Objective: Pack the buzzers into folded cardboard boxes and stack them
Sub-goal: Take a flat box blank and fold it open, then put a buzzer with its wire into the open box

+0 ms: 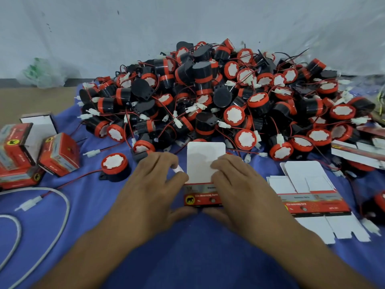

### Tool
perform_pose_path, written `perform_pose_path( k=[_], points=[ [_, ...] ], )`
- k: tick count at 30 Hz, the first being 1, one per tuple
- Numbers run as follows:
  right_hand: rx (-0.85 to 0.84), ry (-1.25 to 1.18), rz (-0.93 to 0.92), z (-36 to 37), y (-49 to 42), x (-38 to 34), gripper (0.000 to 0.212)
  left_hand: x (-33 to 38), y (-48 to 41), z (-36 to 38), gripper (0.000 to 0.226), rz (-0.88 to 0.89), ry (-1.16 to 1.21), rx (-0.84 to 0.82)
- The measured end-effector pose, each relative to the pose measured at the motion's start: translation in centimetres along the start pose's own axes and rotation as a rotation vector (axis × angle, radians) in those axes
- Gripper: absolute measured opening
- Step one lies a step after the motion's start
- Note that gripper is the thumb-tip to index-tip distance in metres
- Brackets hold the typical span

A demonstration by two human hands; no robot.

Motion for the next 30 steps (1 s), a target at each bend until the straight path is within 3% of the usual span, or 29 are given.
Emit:
perform_pose_path(
  k=[2,5,8,11,14,18,22,26,30],
  points=[
    [-0.190,0.088,0.144,1.5,0.4,0.1,0.056,0.6,-0.2,0.1,0.054,-0.011,-0.017,-0.058],
    [-0.413,0.100,0.211,3.1,1.4,-0.9,0.054,1.9,0.1,1.1,0.051,-0.031,0.073,-0.150],
    [-0.474,0.020,0.233,5.1,2.0,-1.0,0.040,0.2,0.9,3.1,0.047,-0.257,0.366,-0.260],
    [-0.424,-0.006,0.216,4.5,1.7,-0.9,0.042,-2.3,2.2,4.5,0.046,-0.416,0.583,-0.284],
    [-0.359,-0.163,0.192,2.8,1.5,0.3,0.056,-2.8,2.7,4.7,0.057,-0.364,0.562,-0.293],
    [-0.214,-0.577,0.384,1.8,1.3,6.4,0.056,-2.8,2.3,3.9,0.038,-0.299,0.605,-0.231],
    [0.041,-0.611,0.534,3.2,0.6,10.5,0.038,-2.5,2.4,4.0,0.041,-0.299,0.662,-0.222],
    [-0.035,-0.610,0.440,6.8,-0.4,8.9,0.055,-3.5,2.9,4.3,0.058,-0.363,0.683,-0.239],
    [-0.079,-0.626,0.394,8.1,-1.2,8.5,0.057,-4.1,3.1,4.1,0.062,-0.383,0.705,-0.243]
  ],
)
Point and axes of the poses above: each hand's wrist, its own y-axis away from the middle knuckle, its own z-axis out of the palm, x = y × z, the point moved 10 cm from there along -y, towards the middle knuckle, and after that the axes turned 11 degrees about y, right-handed, at the moved point
